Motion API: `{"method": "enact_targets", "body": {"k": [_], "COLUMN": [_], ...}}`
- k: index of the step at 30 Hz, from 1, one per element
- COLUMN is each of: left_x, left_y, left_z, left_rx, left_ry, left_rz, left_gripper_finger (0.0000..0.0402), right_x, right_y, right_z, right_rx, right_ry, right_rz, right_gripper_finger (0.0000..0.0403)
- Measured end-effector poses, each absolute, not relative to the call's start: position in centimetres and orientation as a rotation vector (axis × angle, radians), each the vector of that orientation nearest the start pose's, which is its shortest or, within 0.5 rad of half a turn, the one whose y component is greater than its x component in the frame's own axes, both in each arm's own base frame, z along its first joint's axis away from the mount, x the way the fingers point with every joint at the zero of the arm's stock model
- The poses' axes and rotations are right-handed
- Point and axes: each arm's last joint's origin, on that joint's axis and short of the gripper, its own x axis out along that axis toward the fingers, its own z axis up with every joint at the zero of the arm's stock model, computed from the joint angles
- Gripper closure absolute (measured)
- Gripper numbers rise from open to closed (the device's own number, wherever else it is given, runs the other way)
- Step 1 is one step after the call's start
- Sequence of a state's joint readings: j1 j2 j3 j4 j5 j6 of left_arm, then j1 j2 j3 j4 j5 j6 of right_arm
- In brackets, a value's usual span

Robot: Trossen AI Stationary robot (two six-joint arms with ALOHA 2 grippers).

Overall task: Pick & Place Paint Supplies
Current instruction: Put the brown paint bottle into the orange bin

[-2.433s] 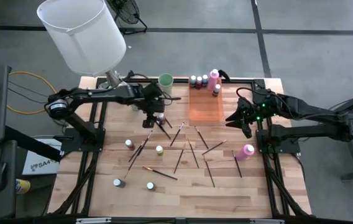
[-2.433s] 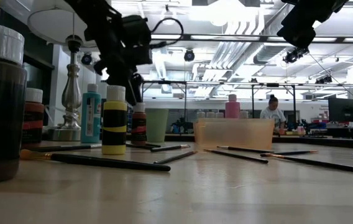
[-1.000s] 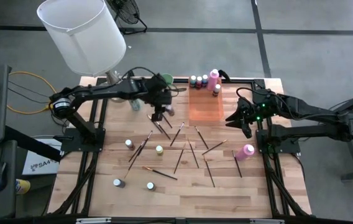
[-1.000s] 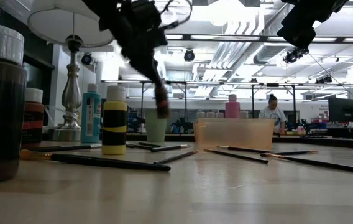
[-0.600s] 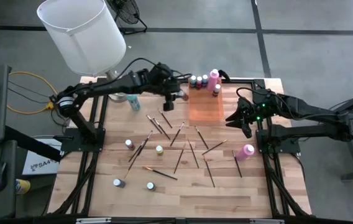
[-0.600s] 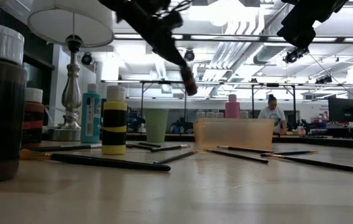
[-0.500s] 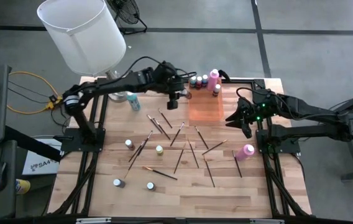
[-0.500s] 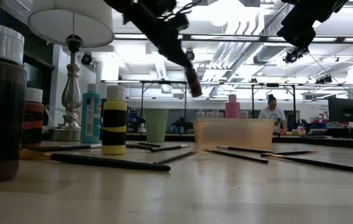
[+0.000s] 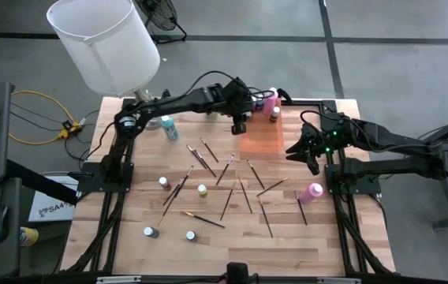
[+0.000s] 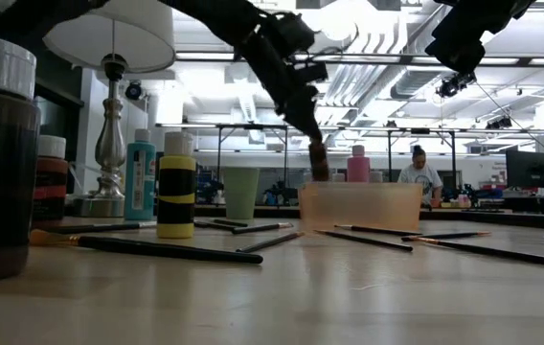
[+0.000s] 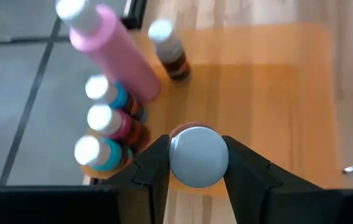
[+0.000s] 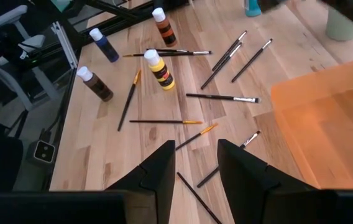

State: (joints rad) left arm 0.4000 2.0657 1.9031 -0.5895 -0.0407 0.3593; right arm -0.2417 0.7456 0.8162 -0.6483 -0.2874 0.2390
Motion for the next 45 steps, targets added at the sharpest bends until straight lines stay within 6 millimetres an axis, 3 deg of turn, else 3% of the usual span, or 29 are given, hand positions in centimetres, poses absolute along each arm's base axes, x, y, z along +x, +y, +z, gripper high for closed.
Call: {"method": "enact_targets", "body": {"k": [10, 19, 27, 45], "left_x": [44.2, 43.9, 44.2, 44.3], "left_y": [19.2, 20.1, 21.0, 21.4], "left_z": [27.8, 26.8, 24.9, 24.5], "left_rx": [0.089, -0.065, -0.115, -0.170], "left_ry": [0.802, 0.801, 0.831, 0.808], "left_rz": [0.462, 0.585, 0.590, 0.607], "left_gripper_finger": [0.0279, 0.0279, 0.0279, 0.0279], "right_x": [14.4, 14.4, 14.4, 14.4], "right_y": [-2.7, -2.7, -2.7, -2.7], "right_z": [30.8, 30.8, 30.8, 30.8], "right_rx": [0.382, 0.381, 0.381, 0.382], "right_ry": [0.554, 0.552, 0.552, 0.553], "right_rz": [-0.022, -0.022, -0.022, -0.022], "right_gripper_finger": [0.0290, 0.0290, 0.0290, 0.0290]}}
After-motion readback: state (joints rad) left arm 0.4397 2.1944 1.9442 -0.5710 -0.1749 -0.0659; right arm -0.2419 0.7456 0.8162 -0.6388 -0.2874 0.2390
